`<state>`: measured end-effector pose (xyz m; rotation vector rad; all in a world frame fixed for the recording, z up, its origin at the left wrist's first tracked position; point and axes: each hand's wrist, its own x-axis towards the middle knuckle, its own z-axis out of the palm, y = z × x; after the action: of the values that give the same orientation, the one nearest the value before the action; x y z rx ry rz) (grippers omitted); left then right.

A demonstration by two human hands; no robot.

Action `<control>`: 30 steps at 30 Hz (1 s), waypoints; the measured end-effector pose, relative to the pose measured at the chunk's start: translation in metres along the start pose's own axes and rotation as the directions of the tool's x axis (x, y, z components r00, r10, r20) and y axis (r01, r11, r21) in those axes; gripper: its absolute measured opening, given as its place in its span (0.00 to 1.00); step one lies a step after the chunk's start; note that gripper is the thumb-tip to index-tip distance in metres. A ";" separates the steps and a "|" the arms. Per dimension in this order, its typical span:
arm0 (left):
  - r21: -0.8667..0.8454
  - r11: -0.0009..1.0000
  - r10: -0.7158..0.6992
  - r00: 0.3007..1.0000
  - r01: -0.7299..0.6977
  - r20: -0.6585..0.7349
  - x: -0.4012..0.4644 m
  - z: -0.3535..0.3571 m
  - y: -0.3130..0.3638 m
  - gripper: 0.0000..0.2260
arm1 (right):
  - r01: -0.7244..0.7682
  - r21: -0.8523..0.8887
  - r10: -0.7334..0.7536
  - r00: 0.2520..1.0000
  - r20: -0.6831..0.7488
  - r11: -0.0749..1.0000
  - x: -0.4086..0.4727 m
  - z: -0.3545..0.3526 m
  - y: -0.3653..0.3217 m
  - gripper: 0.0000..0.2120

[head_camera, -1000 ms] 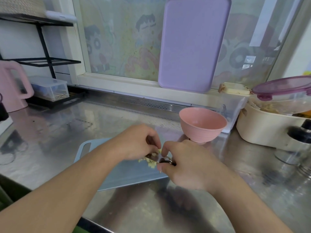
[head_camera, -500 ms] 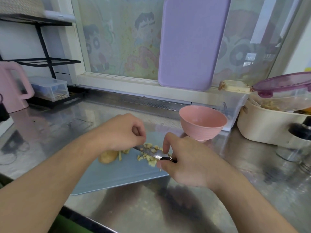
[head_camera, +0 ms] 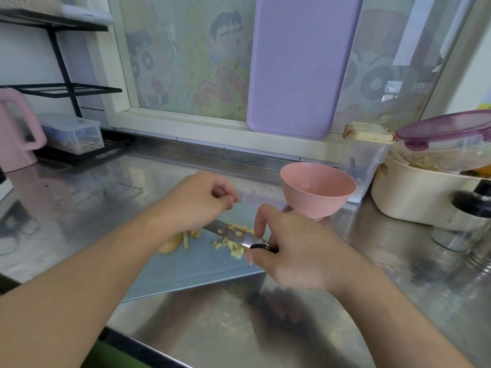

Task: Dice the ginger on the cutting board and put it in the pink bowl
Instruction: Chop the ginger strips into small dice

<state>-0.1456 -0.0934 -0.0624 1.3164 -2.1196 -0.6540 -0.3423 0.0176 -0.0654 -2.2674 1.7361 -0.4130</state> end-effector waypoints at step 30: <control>0.126 0.991 -0.013 0.929 -0.036 0.371 -0.003 -0.014 -0.002 0.03 | 0.033 -0.046 -0.033 0.999 -0.001 0.998 0.001 0.003 0.006 0.13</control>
<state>-0.1337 -0.0931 -0.0538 1.3300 -2.5086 -0.8253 -0.3459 0.0150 -0.0705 -2.3306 1.7288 -0.3861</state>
